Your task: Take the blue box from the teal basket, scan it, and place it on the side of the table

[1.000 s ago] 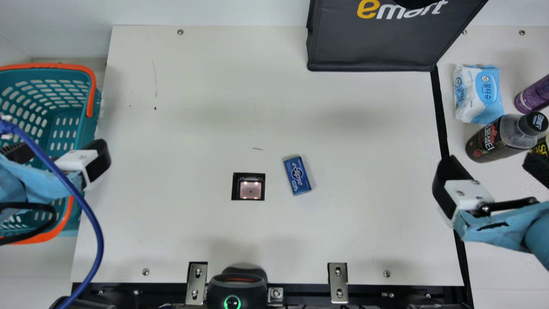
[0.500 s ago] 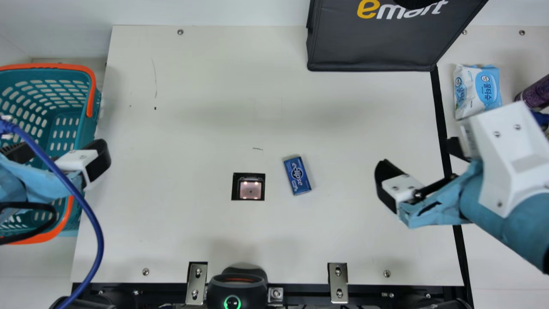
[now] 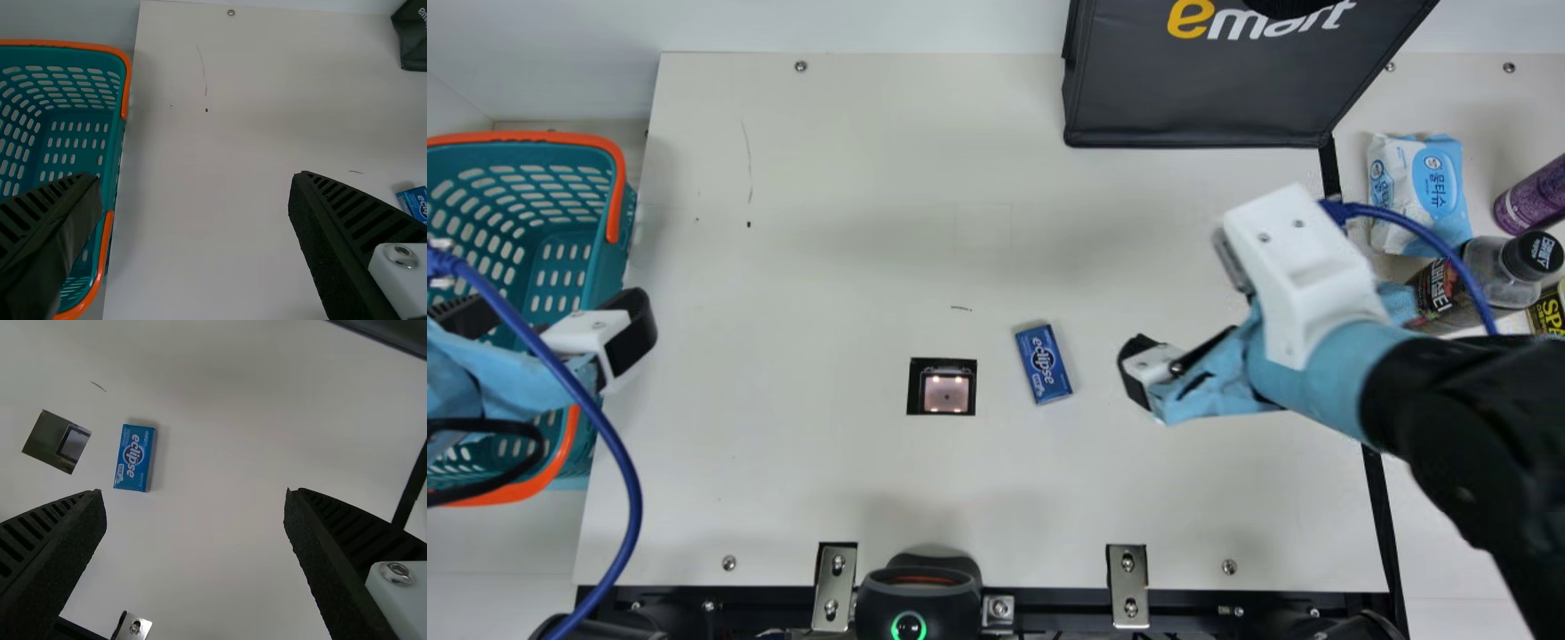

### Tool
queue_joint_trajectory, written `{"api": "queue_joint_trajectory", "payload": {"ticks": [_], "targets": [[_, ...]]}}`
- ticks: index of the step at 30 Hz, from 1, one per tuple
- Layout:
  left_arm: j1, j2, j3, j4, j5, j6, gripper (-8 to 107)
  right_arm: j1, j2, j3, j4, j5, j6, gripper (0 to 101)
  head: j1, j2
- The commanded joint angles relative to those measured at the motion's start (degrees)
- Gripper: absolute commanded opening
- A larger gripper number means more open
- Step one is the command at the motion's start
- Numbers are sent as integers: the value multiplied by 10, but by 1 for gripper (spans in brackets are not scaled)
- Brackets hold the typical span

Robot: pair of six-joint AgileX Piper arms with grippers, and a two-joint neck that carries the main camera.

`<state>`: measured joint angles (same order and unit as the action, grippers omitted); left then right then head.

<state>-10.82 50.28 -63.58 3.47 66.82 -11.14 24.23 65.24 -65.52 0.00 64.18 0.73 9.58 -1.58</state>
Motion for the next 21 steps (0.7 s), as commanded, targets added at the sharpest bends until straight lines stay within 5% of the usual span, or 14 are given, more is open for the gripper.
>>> {"api": "queue_joint_trajectory", "payload": {"ticks": [1, 21], "targets": [[0, 0, 0, 0, 0, 0, 90, 34, 27, 3, -15, -13, 43, 95, -17, 0], [0, 0, 0, 0, 0, 0, 90, 141, 199, 21, -46, -125, 251, 95, -17, 0]]}}
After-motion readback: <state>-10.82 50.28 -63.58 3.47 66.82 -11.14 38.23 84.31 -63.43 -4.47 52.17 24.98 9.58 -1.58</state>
